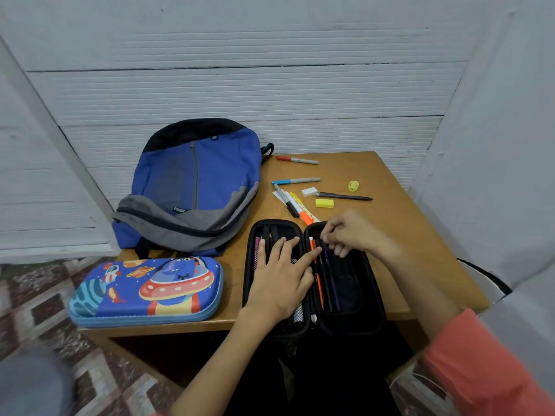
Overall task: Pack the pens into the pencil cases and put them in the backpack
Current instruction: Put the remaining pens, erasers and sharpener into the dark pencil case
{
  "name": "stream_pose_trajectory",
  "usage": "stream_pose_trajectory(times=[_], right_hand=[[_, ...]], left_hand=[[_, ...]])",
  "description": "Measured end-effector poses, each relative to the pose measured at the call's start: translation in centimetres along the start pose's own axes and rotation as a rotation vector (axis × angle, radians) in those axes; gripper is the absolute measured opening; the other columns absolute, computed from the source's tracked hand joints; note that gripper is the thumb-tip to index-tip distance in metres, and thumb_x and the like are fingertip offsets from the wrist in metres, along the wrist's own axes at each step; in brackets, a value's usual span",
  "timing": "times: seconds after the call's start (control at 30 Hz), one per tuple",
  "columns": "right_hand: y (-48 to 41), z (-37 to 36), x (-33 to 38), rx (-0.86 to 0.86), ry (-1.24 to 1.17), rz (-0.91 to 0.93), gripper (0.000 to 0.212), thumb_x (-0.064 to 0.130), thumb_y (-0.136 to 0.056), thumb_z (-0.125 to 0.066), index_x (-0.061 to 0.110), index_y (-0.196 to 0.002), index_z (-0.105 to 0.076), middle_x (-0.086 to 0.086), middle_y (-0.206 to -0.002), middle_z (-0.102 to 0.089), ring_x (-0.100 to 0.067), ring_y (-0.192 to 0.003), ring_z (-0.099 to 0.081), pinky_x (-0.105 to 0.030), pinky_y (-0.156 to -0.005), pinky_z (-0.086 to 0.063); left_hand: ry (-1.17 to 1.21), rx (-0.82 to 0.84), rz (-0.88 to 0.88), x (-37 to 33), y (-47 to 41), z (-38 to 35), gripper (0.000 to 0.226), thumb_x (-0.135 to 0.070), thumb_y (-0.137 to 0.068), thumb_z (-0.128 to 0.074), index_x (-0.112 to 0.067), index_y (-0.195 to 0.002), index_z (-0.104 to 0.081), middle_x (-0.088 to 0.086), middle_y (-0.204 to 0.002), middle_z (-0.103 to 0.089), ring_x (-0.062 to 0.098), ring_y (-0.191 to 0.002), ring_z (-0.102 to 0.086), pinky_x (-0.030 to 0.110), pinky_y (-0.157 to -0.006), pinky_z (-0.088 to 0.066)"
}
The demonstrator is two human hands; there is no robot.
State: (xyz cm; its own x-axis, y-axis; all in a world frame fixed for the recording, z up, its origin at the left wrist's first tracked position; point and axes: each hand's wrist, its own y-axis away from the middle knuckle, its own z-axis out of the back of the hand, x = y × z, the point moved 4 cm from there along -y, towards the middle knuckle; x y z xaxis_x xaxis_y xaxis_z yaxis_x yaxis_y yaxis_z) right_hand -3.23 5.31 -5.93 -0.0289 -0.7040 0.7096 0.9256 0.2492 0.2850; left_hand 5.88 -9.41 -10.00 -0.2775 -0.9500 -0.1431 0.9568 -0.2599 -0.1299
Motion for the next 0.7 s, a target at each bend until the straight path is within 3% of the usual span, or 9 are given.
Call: stream_pose_trajectory(times=[0.1,0.17,0.27,0.33,0.4,0.53,0.7], right_hand=[[-2.9,2.6,-1.0,-0.326,-0.016,0.016,0.012,0.003,-0.09,-0.057,0.006,-0.097,-0.067,-0.007,-0.076,-0.064,-0.022,-0.065,-0.063,-0.038,-0.066,-0.058],[-4.7,3.9,-1.6,-0.455,0.109,0.039,0.025,0.003,-0.088,-0.054,0.007,-0.11,-0.067,-0.008,-0.089,-0.065,-0.025,-0.079,-0.063,-0.04,-0.076,-0.055],[-7.0,4.2,-2.6,-0.395,0.46,0.037,0.044,0.003,-0.091,-0.046,0.007,-0.134,-0.051,-0.016,-0.131,-0.054,-0.033,-0.117,-0.051,-0.041,-0.096,-0.045],[-8.0,3.8,-3.6,-0.329,0.643,0.023,0.05,0.003,-0.093,-0.037,0.01,-0.142,-0.039,-0.014,-0.143,-0.044,-0.034,-0.126,-0.042,-0.045,-0.101,-0.041],[-8.6,3.6,-4.4,-0.351,0.752,0.023,0.049,0.003,-0.094,-0.034,0.012,-0.141,-0.041,-0.013,-0.14,-0.047,-0.034,-0.125,-0.043,-0.046,-0.099,-0.042],[-8.1,4.1,-4.7,-0.548,0.775,0.062,0.03,0.004,-0.094,-0.043,0.011,-0.114,-0.064,-0.013,-0.111,-0.06,-0.032,-0.103,-0.054,-0.038,-0.079,-0.044],[-6.0,5.7,-4.7,-0.676,0.377,0.086,0.011,0.006,-0.086,-0.058,0.003,-0.094,-0.066,-0.016,-0.09,-0.067,-0.033,-0.08,-0.061,-0.038,-0.065,-0.049]], left_hand=[[0.015,0.003,-0.001,0.0,0.0,0.1,0.069,-0.048,-0.085,0.005,-0.046,-0.15,-0.02,0.002,-0.157,-0.026,0.022,-0.148,-0.013,0.053,-0.12,0.007],[0.022,0.004,-0.001,0.0,0.0,0.0,0.068,-0.048,-0.085,0.004,-0.046,-0.15,-0.02,0.002,-0.157,-0.026,0.022,-0.148,-0.013,0.053,-0.12,0.007],[0.027,-0.002,-0.002,0.0,0.0,0.0,0.067,-0.048,-0.087,0.002,-0.047,-0.149,-0.021,0.002,-0.157,-0.027,0.022,-0.148,-0.013,0.052,-0.12,0.007],[0.038,-0.015,0.0,0.0,0.0,0.0,0.065,-0.048,-0.088,0.0,-0.046,-0.149,-0.023,0.003,-0.156,-0.029,0.022,-0.148,-0.015,0.052,-0.12,0.007],[0.046,-0.021,0.002,0.0,0.1,0.0,0.064,-0.048,-0.088,-0.001,-0.046,-0.148,-0.025,0.003,-0.156,-0.03,0.022,-0.148,-0.016,0.052,-0.12,0.007],[0.048,-0.004,0.009,0.0,0.1,0.1,0.067,-0.049,-0.086,0.002,-0.048,-0.149,-0.021,0.001,-0.157,-0.026,0.02,-0.149,-0.013,0.052,-0.12,0.008],[0.037,0.006,0.014,0.0,0.1,0.1,0.069,-0.05,-0.085,0.005,-0.048,-0.149,-0.019,0.0,-0.158,-0.025,0.02,-0.149,-0.012,0.051,-0.12,0.008]])
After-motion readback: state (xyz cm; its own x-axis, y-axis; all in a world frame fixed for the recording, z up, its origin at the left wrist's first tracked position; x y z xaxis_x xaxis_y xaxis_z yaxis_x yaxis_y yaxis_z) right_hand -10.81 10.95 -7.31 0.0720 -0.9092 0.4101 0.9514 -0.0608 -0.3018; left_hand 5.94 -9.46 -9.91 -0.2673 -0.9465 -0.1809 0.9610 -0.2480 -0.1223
